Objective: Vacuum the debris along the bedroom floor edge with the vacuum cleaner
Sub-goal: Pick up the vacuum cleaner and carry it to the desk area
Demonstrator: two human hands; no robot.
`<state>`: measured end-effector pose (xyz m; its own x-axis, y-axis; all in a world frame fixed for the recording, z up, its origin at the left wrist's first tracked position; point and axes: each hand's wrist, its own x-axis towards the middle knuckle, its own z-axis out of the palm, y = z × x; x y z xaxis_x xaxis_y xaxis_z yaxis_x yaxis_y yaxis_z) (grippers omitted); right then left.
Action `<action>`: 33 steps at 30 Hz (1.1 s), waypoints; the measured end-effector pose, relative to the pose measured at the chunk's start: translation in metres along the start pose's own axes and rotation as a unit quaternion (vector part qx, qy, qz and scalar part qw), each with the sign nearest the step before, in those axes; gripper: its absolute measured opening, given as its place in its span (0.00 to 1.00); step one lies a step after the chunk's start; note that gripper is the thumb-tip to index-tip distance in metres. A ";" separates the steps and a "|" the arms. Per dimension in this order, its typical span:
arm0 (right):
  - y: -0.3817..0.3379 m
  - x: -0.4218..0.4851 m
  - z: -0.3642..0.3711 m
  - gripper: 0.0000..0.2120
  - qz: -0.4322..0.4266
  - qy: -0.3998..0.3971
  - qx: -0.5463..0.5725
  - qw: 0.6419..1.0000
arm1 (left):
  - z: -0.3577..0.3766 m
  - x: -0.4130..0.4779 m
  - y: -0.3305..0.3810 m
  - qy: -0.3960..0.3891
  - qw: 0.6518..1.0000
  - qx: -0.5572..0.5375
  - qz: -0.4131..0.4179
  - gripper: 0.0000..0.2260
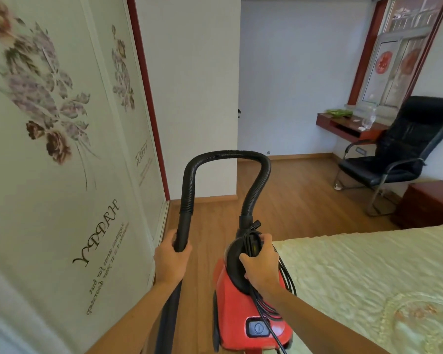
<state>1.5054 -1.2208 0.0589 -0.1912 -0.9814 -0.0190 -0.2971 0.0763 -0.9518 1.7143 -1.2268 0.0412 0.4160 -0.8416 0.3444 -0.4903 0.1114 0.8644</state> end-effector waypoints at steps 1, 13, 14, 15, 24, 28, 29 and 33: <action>-0.003 0.015 0.002 0.21 -0.005 -0.003 0.001 1.000 | 0.009 0.012 0.001 0.006 1.000 -0.002 -0.003 0.14; -0.025 0.160 0.024 0.21 -0.029 -0.021 -0.016 0.999 | 0.080 0.125 -0.006 0.044 0.998 -0.026 -0.025 0.14; -0.024 0.169 0.028 0.20 -0.025 -0.021 -0.019 0.999 | 0.085 0.133 -0.009 0.041 0.998 -0.029 -0.028 0.13; -0.022 0.180 0.033 0.20 -0.022 -0.023 -0.022 0.999 | 0.092 0.143 -0.014 0.039 0.998 -0.030 -0.029 0.13; -0.017 0.287 0.076 0.19 0.028 -0.007 -0.029 0.999 | 0.155 0.255 -0.067 -0.006 0.999 -0.027 -0.035 0.13; -0.025 0.352 0.102 0.19 0.044 0.019 -0.031 0.998 | 0.179 0.321 -0.082 -0.053 0.998 -0.025 -0.034 0.13; -0.028 0.368 0.108 0.18 0.046 0.023 -0.032 0.998 | 0.184 0.337 -0.085 -0.059 0.997 -0.026 -0.034 0.13; -0.041 0.427 0.133 0.18 0.034 0.038 -0.032 0.998 | 0.204 0.398 -0.097 -0.062 0.997 -0.025 -0.038 0.13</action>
<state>1.5608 -1.6660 0.0487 -0.2819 -0.9577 -0.0573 -0.3395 0.1554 -0.9277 1.7710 -1.6808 0.0199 0.3509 -0.9071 0.2324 -0.4216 0.0686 0.9042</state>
